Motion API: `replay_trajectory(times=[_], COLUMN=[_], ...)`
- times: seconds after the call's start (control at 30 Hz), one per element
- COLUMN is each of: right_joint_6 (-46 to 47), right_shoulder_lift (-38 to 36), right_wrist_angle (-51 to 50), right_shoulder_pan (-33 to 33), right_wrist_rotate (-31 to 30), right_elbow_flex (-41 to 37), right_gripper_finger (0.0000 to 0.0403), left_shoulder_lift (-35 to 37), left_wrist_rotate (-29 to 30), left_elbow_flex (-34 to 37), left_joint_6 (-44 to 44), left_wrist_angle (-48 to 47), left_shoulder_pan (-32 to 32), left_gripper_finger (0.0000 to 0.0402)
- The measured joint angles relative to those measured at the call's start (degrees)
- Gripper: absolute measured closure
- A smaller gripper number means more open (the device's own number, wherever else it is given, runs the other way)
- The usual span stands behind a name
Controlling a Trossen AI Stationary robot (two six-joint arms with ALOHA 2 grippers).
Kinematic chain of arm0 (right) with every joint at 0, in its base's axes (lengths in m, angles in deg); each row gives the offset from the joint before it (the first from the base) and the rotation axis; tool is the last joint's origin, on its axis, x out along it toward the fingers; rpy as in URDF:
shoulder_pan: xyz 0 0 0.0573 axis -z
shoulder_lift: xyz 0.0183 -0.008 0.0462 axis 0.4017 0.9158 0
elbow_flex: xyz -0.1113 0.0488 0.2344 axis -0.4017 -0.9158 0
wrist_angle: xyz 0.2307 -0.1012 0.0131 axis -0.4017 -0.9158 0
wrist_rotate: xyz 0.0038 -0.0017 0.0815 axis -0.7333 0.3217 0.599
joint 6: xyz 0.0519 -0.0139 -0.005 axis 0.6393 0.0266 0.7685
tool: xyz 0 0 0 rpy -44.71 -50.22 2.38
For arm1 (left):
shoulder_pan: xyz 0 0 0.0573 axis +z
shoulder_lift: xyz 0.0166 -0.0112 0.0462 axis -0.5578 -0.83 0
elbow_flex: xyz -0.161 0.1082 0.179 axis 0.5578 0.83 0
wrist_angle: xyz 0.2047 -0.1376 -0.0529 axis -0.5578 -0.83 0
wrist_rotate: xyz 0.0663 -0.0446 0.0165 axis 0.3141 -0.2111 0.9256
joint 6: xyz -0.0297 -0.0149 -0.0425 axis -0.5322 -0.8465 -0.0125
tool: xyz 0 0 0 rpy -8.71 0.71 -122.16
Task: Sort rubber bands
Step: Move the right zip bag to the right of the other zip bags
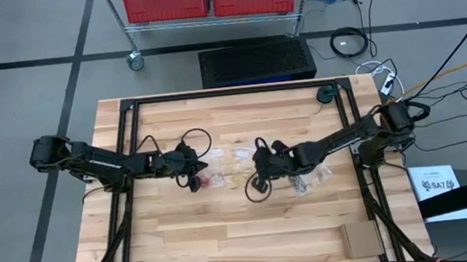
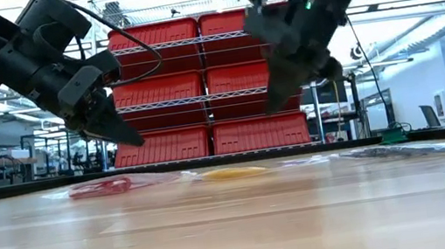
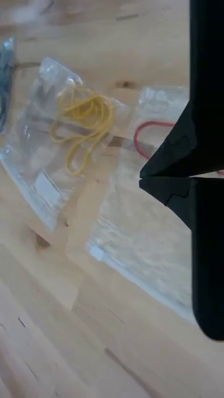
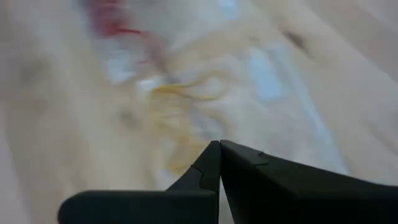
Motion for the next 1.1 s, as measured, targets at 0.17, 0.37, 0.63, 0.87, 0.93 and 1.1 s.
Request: replay_trajectory(times=[0.17, 0.37, 0.63, 0.87, 0.93, 1.1], right_joint_6=[-0.1, -3.7, -21.9, -28.3, -29.7, -30.8], right_shoulder_lift=[5.1, 10.4, 11.1, 11.1, 11.1, 11.1], right_wrist_angle=[0.5, 2.6, 6.9, 7.1, 7.1, 7.1], right_shoulder_pan=[3.6, 7.0, 9.7, 11.5, 11.5, 11.5], right_wrist_rotate=[1.2, 3.9, 6.9, 9.4, 10.5, 11.1], right_elbow_flex=[0.0, 0.0, 0.0, 0.0, 0.1, 0.1], right_gripper_finger=[0.0403, 0.0403, 0.0403, 0.0403, 0.0403, 0.0403], left_shoulder_lift=[0.0, 0.0, 0.0, 0.0, 0.0, 0.0], left_wrist_rotate=[0.1, 0.1, 0.1, 0.0, 0.0, 0.0], left_elbow_flex=[0.0, 0.0, 0.0, 0.0, 0.0, 0.0], left_joint_6=[-0.1, -0.1, -0.1, 0.0, 0.1, 0.3], left_wrist_angle=[-0.3, -0.3, -0.4, -0.3, -0.3, -0.3], left_shoulder_pan=[0.6, 0.7, 0.7, 0.7, 0.7, 0.7], left_gripper_finger=[0.04, 0.04, 0.04, 0.04, 0.04, 0.04])
